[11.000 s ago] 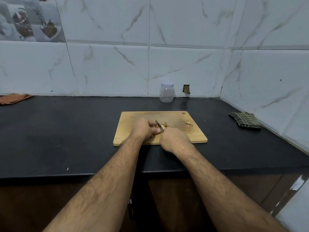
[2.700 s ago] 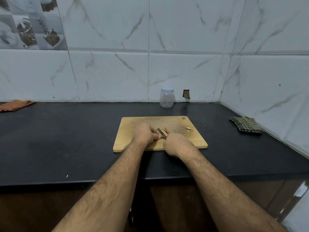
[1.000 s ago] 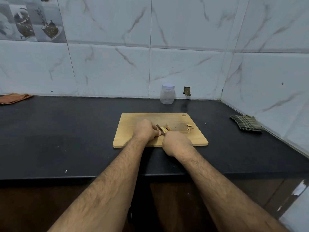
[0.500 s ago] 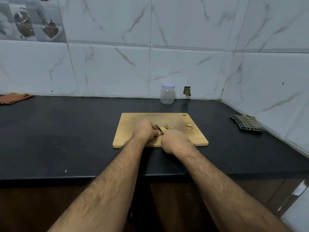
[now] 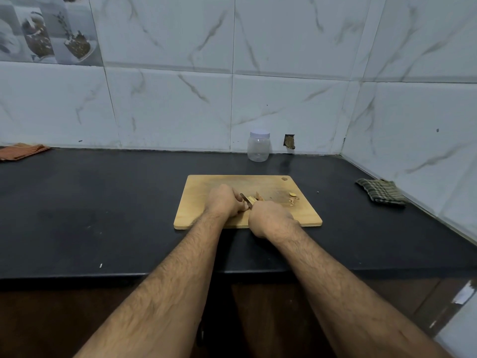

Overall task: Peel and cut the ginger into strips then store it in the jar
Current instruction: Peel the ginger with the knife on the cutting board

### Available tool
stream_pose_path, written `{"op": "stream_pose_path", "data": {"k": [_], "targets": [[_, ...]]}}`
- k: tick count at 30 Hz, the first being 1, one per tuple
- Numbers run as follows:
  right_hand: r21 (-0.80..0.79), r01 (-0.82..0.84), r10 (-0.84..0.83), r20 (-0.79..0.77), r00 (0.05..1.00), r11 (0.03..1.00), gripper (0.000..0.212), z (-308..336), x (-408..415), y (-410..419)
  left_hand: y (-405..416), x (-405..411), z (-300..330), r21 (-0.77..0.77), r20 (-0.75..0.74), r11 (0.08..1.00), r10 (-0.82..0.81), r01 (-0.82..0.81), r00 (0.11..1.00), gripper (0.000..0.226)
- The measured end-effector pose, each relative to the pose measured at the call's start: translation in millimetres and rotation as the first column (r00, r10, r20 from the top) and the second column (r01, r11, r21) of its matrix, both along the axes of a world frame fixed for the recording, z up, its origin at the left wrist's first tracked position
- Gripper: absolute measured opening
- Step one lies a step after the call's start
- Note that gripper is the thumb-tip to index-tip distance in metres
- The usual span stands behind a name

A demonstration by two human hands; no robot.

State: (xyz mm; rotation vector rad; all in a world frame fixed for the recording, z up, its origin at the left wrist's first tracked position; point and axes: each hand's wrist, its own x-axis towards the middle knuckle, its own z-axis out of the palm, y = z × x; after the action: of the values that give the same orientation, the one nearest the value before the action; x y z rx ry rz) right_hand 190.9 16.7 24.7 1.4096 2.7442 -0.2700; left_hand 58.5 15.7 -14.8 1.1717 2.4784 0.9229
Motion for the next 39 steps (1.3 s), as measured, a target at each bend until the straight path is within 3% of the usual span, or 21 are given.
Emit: {"op": "stream_pose_path", "data": {"k": [10,14,19,23,29,39], "targets": [[-0.050,-0.041,0.045,0.078,0.996,0.998,0.060,9,-4,2,2,-1,-3,0.030,-0.021,1.000,-0.001,0.001,1.000,0.010],[-0.058,-0.030,0.033,0.063,0.997,0.998,0.046,6,-1,3,1,0,-2,0.020,-0.037,1.000,-0.001,0.002,0.999,0.012],[-0.065,-0.017,0.021,0.056,0.998,0.998,0.009,4,12,-1,1,0,-1,0.004,0.013,1.000,0.009,-0.009,1.000,0.014],[-0.061,-0.029,0.032,0.050,0.998,0.998,0.005,0,21,-5,-2,4,2,0.003,-0.001,1.000,0.010,-0.010,1.000,0.016],[-0.061,-0.012,0.013,0.018,1.000,0.998,0.025,-2,34,-10,-5,8,2,0.026,0.004,0.999,0.026,-0.026,1.000,0.017],[-0.046,0.003,-0.003,0.009,1.000,0.999,0.026,-1,36,-6,-7,11,3,0.028,-0.001,0.999,0.034,-0.034,0.999,0.017]]}}
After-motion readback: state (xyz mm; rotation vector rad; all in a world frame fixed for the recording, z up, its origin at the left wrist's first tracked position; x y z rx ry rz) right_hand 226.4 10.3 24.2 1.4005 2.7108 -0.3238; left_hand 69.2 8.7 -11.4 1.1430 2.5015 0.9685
